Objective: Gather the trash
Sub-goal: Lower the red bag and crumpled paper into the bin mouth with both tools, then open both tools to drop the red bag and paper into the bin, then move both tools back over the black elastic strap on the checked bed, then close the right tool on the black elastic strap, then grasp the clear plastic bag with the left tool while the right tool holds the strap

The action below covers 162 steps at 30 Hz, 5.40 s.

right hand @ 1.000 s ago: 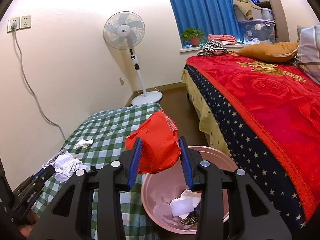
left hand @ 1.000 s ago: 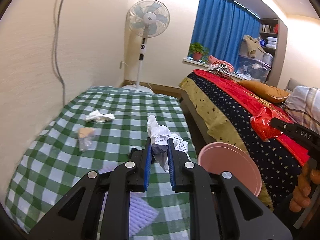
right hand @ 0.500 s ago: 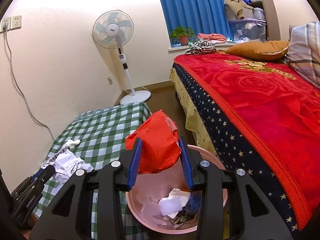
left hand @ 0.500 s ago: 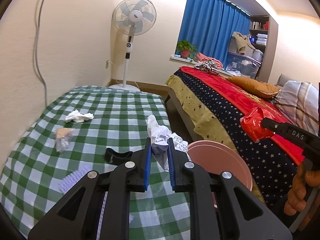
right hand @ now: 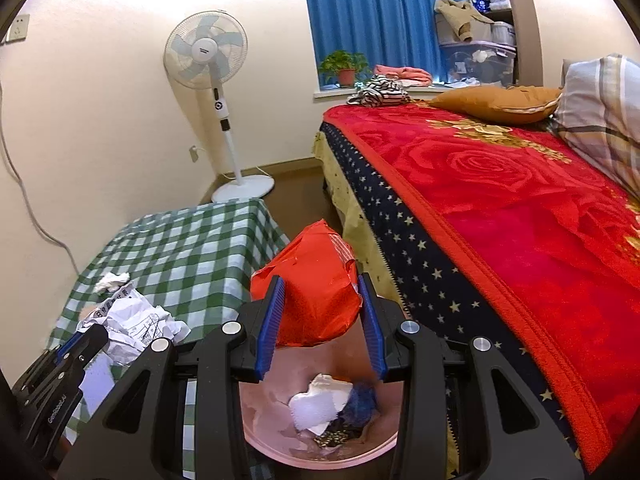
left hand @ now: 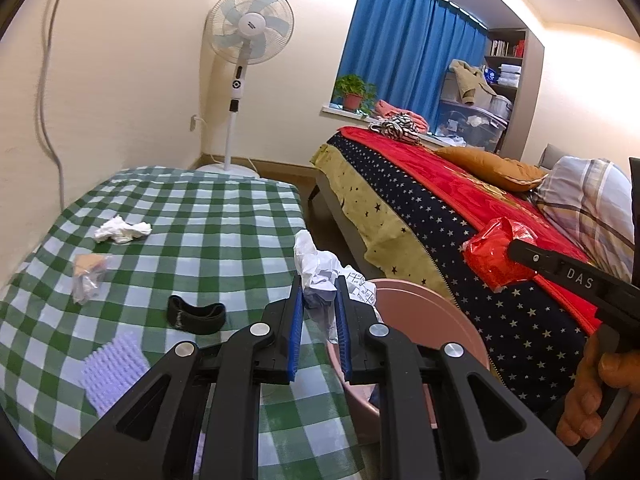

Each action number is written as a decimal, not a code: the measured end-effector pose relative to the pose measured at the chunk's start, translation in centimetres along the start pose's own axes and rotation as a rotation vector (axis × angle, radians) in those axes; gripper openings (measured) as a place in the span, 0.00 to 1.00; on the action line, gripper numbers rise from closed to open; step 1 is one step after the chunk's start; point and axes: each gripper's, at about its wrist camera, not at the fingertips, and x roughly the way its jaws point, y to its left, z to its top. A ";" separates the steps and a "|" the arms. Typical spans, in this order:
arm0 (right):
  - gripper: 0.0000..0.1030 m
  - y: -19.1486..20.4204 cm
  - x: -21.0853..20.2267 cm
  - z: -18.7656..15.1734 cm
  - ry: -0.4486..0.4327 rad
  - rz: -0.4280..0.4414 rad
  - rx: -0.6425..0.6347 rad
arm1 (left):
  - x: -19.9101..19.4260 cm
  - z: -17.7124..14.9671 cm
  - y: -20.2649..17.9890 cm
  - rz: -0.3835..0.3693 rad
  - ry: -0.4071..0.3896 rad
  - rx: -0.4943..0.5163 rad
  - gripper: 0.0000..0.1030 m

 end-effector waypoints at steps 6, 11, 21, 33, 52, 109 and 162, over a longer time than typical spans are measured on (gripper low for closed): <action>0.37 -0.2 0.4 0.1 0.005 -0.051 -0.009 | 1.3 -0.3 -1.1 -0.022 0.011 0.012 0.15; 0.37 -0.4 0.7 0.2 0.009 -0.077 -0.001 | 2.6 -0.4 -1.9 -0.048 0.024 0.016 0.15; 0.37 -0.7 1.1 0.1 0.017 -0.119 0.003 | 4.9 -1.1 -2.8 -0.084 0.056 0.012 0.15; 0.37 -0.8 1.3 0.1 0.023 -0.135 0.009 | 6.1 -1.7 -3.4 -0.108 0.081 0.011 0.15; 0.55 -2.0 0.9 0.0 0.006 -0.141 0.063 | 7.2 -2.8 -3.8 -0.168 0.150 -0.019 0.30; 0.32 17.5 9.3 -5.3 0.168 0.405 -0.188 | -1.0 -2.0 16.1 0.349 -0.004 -0.179 0.17; 0.07 20.4 14.6 -7.8 0.324 0.467 -0.190 | 5.1 -1.8 22.2 0.405 0.145 -0.348 0.11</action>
